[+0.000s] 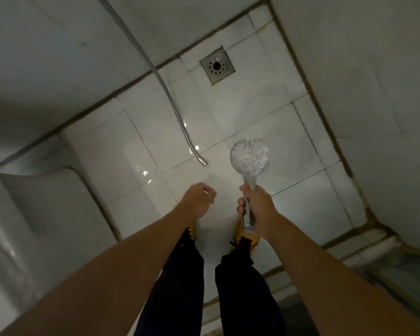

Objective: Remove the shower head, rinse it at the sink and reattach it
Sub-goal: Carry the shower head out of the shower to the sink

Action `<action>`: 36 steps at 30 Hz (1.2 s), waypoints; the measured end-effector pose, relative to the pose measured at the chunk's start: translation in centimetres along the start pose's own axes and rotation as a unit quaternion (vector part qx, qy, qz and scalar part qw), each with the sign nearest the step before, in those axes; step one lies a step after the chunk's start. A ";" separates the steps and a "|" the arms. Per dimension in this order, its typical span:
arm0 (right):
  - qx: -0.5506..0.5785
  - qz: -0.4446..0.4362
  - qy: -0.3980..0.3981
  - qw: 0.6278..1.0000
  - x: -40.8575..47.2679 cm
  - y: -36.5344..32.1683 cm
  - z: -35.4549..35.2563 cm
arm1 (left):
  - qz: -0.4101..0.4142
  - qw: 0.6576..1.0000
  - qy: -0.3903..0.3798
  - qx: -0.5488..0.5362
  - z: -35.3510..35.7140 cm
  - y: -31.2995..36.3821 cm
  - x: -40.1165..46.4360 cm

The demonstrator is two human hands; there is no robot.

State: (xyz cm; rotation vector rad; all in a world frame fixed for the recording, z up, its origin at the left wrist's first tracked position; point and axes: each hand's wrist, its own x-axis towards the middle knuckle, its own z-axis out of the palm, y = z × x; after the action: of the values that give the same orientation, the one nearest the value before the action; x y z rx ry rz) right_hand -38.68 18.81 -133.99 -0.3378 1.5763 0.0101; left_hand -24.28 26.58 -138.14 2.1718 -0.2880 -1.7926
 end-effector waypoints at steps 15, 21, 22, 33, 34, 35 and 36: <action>0.001 -0.087 -0.052 0.995 -27.1 -6.2 1.9 | 0.068 0.990 0.069 -0.105 -6.4 11.0 -28.8; -0.027 -0.151 -0.114 0.982 -42.2 -7.6 2.6 | 0.132 0.973 0.116 -0.150 -9.5 13.4 -42.7; -0.033 -0.164 -0.125 0.978 -44.4 -7.7 2.7 | 0.151 0.967 0.133 -0.155 -10.0 13.8 -44.9; -0.164 -0.243 -0.226 0.929 -60.3 -7.1 5.8 | 0.255 0.847 0.312 -0.346 -12.9 10.4 -64.8; -0.183 -0.246 -0.241 0.921 -61.3 -6.9 6.5 | 0.258 0.830 0.332 -0.366 -13.0 9.4 -66.1; -0.197 -0.248 -0.256 0.913 -62.2 -6.7 7.2 | 0.258 0.815 0.349 -0.384 -13.1 8.4 -67.3; -0.210 -0.251 -0.269 0.906 -63.0 -6.4 8.0 | 0.257 0.801 0.366 -0.398 -13.2 7.3 -68.4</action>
State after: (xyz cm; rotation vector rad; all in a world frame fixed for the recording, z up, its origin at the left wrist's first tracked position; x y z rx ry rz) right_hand -29.77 27.49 -71.40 -0.9875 0.8922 0.0420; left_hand -24.55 44.92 -70.51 1.7196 0.0698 -0.5138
